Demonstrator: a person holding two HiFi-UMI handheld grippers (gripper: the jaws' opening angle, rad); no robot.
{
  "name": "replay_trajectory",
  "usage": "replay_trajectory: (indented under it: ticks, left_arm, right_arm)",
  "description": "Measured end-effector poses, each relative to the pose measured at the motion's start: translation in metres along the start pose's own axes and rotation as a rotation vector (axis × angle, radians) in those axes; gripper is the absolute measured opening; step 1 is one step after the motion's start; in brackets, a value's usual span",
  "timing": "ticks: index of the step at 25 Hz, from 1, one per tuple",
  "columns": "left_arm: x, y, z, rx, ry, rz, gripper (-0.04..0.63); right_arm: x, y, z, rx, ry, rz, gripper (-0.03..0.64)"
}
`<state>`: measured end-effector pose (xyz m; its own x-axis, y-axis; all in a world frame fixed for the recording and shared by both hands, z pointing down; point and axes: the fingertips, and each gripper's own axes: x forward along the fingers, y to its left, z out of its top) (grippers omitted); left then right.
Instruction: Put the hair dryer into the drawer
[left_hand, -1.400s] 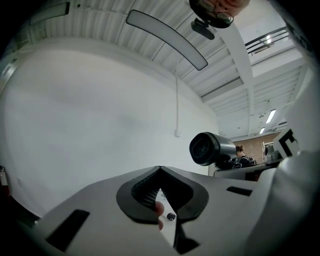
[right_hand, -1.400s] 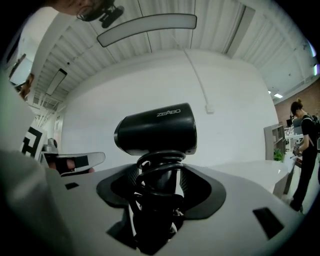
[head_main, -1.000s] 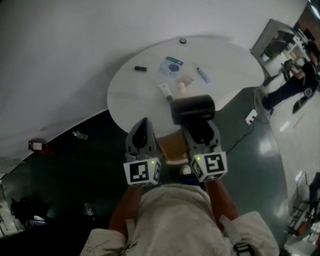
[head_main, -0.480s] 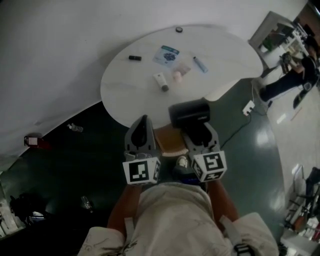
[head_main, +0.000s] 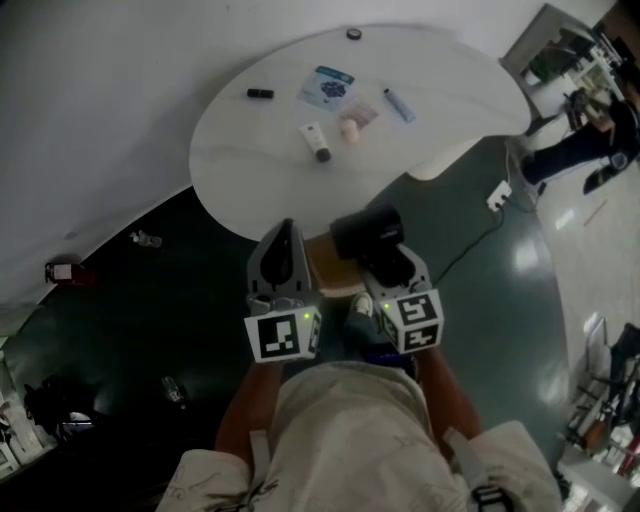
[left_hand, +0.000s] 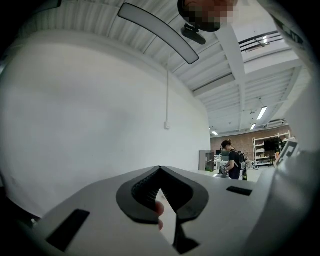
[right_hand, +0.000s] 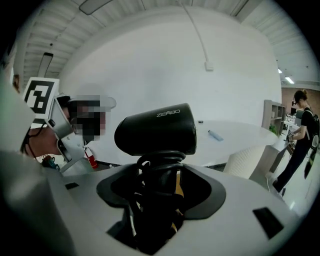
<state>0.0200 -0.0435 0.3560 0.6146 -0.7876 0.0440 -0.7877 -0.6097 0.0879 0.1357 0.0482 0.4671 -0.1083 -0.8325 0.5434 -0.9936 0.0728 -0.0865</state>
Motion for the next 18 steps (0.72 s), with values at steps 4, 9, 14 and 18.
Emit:
replay_trajectory:
  ticks: [4, 9, 14, 18]
  left_arm:
    - [0.000, -0.005, -0.007, 0.007, 0.008, 0.004, 0.002]
    - [0.001, -0.003, -0.016, 0.001, 0.029, 0.014, 0.002]
    - [0.001, -0.003, -0.016, 0.010, 0.019, 0.014, 0.002]
    - [0.000, -0.006, -0.016, 0.030, 0.005, 0.001, 0.002]
  right_arm:
    - [0.006, -0.006, -0.032, 0.028, 0.103, 0.010, 0.268]
    - [0.017, -0.012, -0.069, 0.041, 0.232, 0.002, 0.268]
    - [0.025, -0.013, -0.110, 0.067, 0.359, 0.009, 0.268]
    - [0.030, -0.018, -0.138, 0.078, 0.473, 0.005, 0.268]
